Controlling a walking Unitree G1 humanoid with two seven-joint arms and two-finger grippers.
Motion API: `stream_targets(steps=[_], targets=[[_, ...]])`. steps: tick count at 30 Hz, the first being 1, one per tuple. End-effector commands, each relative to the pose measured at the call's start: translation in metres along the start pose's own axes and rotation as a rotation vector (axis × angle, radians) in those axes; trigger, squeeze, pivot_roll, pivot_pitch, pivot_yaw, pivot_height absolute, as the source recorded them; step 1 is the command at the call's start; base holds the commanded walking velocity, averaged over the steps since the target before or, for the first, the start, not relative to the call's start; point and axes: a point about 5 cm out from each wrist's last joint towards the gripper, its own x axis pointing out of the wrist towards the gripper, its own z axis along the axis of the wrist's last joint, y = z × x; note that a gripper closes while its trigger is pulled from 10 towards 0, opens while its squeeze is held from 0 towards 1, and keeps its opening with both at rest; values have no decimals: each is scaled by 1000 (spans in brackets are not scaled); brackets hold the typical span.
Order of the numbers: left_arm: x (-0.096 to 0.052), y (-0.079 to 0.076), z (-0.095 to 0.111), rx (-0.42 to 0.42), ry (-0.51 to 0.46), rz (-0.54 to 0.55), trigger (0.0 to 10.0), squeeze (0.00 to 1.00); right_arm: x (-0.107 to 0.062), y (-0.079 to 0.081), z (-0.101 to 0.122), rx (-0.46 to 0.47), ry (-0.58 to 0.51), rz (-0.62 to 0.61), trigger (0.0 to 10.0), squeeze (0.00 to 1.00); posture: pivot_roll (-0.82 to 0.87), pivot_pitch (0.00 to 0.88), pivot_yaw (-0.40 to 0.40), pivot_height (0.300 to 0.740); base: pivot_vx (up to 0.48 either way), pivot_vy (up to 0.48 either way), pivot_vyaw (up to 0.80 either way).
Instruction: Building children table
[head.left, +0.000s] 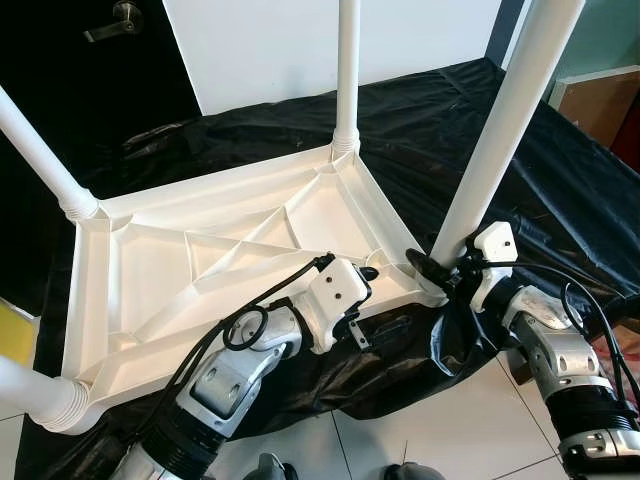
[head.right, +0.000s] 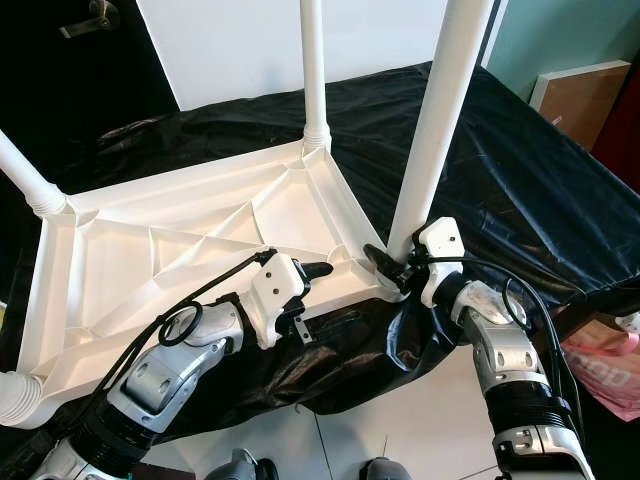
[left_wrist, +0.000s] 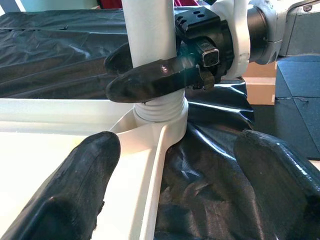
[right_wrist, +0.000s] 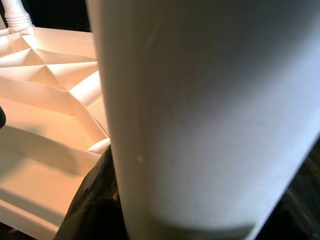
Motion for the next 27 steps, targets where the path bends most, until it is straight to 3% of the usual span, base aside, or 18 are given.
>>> stream_targets(steps=[1, 10, 15, 23, 24, 25, 27], targets=[[-2, 1, -3, 11, 11, 2, 10000, 0, 0, 5, -8, 7, 22, 11, 10000, 0, -90, 114, 56, 740, 0, 0, 0], [-2, 1, -3, 12, 6, 4, 10000, 0, -3, 8, -10, 32, 13, -59, 10000, 0, -93, 115, 48, 740, 0, 0, 0], [0, 0, -4, 11, 3, 4, 10000, 0, -6, 17, -11, 60, -9, -223, 10000, 0, -102, 113, 45, 740, 0, 0, 0], [1, 2, -4, 11, 4, 1, 10000, 0, -7, 21, -16, 67, 34, -355, 10000, 0, -103, 110, 46, 740, 0, 0, 0], [1, 1, -5, 9, 9, -1, 10000, 0, -7, 22, -19, 103, 57, -434, 10000, 0, -100, 106, 42, 740, 0, 0, 0], [1, 1, -5, 9, 9, -1, 10000, 0, -7, 22, -19, 103, 57, -434, 10000, 0, -100, 106, 42, 740, 0, 0, 0], [1, 0, -6, 7, 13, -4, 10000, 0, -4, 34, -21, 153, 76, -519, 10000, 0, -97, 104, 38, 740, 0, 0, 0]])
